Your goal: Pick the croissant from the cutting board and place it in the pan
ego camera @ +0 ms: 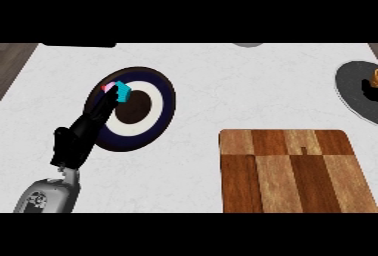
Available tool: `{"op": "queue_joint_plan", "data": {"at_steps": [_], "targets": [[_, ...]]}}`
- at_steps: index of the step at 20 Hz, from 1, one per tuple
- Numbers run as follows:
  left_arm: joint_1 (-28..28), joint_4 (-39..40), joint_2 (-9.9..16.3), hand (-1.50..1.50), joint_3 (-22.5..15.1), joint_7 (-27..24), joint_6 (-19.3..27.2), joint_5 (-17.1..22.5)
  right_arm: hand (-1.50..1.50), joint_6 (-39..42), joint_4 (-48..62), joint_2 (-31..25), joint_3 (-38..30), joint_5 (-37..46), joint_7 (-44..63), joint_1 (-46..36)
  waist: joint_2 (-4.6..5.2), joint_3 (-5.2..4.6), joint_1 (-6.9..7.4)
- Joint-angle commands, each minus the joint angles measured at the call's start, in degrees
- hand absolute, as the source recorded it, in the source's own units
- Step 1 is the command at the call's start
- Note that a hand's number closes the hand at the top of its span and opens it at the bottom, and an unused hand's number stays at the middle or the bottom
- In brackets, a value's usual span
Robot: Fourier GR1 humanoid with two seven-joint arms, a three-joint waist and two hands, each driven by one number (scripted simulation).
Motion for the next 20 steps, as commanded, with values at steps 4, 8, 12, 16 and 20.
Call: {"op": "queue_joint_plan", "data": {"at_steps": [4, 8, 12, 16, 20], "targets": [[-2.94, 0.92, 0.07, 0.00, 0.90, 1.13, -1.00, 0.31, 1.50, -2.43, 9.39, -3.08, -2.10, -0.43, -5.56, -3.36, 0.33, 0.06, 0.49], [-2.34, 2.40, -0.37, 0.00, -0.21, -1.19, -1.43, -0.18, -1.50, 7.25, 15.78, -6.59, -1.08, 1.32, 6.38, -2.39, 1.43, 0.18, 1.76], [-1.98, 0.68, -1.79, 0.00, -1.67, -0.48, -0.70, -0.78, -1.50, 9.39, 15.55, -6.17, -3.37, -1.23, 3.48, -3.50, 1.65, 0.42, 2.44], [-1.97, 0.27, -1.69, 0.00, -1.18, 0.40, -0.21, -0.92, -1.50, 10.56, 14.47, -5.36, -8.20, -6.34, -0.67, -4.41, 1.37, 0.49, 2.03], [-0.35, 0.53, -1.18, 0.00, -0.49, -0.97, -0.62, -0.53, -1.50, 12.65, 12.94, -5.65, -15.29, -13.75, -7.18, -3.94, 1.27, 0.59, 1.41]]}}
